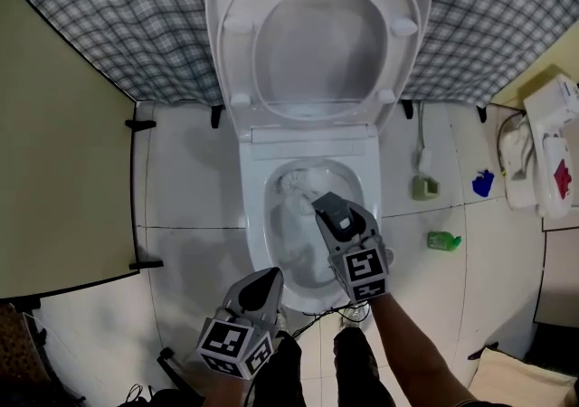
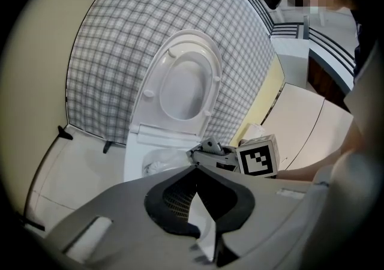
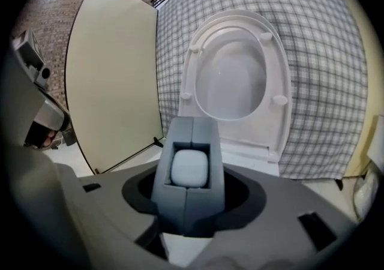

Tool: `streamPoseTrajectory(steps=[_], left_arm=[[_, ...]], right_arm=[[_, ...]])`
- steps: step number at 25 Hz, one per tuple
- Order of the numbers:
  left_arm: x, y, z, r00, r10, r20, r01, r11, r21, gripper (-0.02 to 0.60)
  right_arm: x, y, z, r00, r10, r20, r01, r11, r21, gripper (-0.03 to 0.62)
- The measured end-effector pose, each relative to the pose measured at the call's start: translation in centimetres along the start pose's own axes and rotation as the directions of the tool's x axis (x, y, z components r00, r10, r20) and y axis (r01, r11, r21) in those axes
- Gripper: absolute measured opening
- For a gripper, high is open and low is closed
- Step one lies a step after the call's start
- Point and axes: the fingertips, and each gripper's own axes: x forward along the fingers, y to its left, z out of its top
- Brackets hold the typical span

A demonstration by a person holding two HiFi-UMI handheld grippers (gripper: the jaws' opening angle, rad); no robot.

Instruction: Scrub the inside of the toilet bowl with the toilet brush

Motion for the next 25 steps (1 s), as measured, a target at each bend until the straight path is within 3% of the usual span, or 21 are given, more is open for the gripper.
streamPoseTrajectory(steps=[6, 13, 18, 25], left_arm=[[0.4, -0.8, -0.1, 1.000, -0.019, -0.008, 0.019, 1.000, -0.005, -0.012], [0.5, -1.3, 0.5, 1.000, -0.029, -0.003, 0.029, 1.000, -0.004, -0.012], [0.2, -0.8, 0.3, 1.000, -0.027, -0.002, 0.027, 1.000, -0.004, -0.012], [-0.7, -0.1, -0.2, 1.000, -0.015, 0.001, 0.015, 1.000, -0.011, -0.012]], right_arm=[[-2.6, -4.8, -1.1, 0.984, -0.166, -0.069, 0.169, 0.984, 0.049, 0.218], [-5.8, -6.1, -2.3, 0.950, -0.279, -0.143, 0.290, 0.955, 0.064, 0.216], [-4.3, -5.6, -3.5, 0.954, -0.255, -0.154, 0.276, 0.952, 0.134, 0.216], [-0.5, -1.5, -2.8, 0.985, -0.128, -0.114, 0.147, 0.974, 0.172, 0.216]])
